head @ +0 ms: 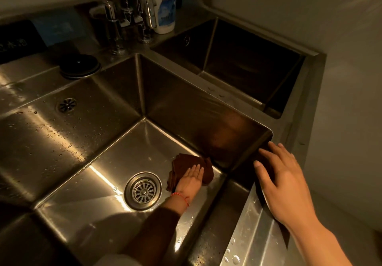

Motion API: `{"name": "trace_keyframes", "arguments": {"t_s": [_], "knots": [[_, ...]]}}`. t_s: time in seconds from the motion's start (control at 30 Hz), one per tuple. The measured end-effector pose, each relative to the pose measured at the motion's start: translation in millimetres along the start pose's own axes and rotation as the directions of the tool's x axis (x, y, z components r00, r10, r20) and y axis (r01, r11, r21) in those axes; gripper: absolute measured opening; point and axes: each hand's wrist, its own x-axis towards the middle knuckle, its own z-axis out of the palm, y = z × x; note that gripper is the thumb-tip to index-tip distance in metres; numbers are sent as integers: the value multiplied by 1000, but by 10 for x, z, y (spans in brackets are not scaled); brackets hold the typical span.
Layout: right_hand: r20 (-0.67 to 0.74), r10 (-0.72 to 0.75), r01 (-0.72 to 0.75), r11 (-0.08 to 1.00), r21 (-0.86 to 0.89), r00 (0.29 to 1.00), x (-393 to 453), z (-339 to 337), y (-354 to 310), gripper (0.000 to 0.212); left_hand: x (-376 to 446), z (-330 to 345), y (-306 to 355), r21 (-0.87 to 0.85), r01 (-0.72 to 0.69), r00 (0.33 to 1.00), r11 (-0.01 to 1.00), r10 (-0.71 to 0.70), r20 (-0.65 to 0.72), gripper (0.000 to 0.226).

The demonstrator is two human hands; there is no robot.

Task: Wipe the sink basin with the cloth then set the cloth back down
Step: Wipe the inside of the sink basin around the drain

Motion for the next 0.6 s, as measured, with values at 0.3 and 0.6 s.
{"name": "trace_keyframes", "arguments": {"t_s": [0.3,0.6], "knots": [[-30,-17,17,1000,-1,999,12,56,43,41,-7,-39,-99,-15,-82,996,997,82,37,55],[-35,-6,6,1000,9,999,20,66,53,40,-126,-123,-144,-28,-182,981,983,183,65,59]]}}
